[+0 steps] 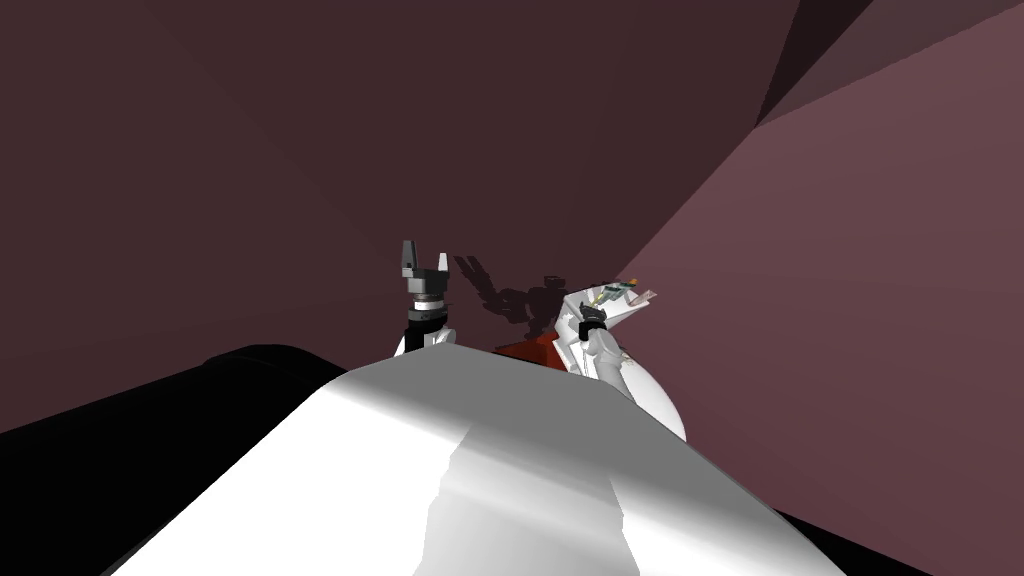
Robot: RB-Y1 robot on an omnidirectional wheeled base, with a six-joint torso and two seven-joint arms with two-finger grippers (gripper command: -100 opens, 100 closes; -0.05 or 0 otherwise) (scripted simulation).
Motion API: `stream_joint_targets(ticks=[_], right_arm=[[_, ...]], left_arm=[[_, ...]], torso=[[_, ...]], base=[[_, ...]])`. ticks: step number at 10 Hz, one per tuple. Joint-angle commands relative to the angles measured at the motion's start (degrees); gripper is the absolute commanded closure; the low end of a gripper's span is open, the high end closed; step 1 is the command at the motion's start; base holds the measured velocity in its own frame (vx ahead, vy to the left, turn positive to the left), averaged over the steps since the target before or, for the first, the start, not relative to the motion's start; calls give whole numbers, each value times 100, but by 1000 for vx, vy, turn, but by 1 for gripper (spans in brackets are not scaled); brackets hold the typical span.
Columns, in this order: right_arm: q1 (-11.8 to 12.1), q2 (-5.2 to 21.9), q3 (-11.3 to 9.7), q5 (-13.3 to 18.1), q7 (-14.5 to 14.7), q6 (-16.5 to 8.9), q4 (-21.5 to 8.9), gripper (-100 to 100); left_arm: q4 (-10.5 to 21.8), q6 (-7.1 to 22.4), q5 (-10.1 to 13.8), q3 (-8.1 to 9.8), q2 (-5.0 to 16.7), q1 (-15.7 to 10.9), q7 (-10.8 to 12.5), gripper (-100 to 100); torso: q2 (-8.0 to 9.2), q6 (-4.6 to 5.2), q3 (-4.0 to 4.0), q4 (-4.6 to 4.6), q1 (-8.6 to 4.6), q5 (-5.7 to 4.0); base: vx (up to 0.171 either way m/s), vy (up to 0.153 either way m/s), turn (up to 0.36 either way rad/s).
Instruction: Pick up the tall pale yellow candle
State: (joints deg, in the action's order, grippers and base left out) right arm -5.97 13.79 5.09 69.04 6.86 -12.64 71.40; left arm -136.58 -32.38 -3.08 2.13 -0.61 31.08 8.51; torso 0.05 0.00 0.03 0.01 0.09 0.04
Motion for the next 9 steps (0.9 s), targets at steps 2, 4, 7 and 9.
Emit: stream_joint_targets(ticks=[2, 4, 7, 9], right_arm=[[-23, -1, 33, -188, 452, 68, -31, -100], [-274, -36, 318, -470, 731, 354, -314, -100], [-274, -36, 480, -806, 1241, 565, -390, -100], [-526, -72, 766, -1083, 1528, 854, -678, -100]], left_arm=[[0, 0, 0, 0, 0, 0, 0, 0], [0, 0, 0, 0, 0, 0, 0, 0], [0, 0, 0, 0, 0, 0, 0, 0], [0, 0, 0, 0, 0, 0, 0, 0]], torso=[[-2, 0, -1, -1, -9, -2], [-4, 1, -2, -1, -15, -4], [-1, 0, 0, 0, 1, 0], [-3, 0, -2, -1, -13, -3]], base=[[1, -4, 2], [-6, 22, -13], [-8, 35, -8], [-5, 12, -15]])
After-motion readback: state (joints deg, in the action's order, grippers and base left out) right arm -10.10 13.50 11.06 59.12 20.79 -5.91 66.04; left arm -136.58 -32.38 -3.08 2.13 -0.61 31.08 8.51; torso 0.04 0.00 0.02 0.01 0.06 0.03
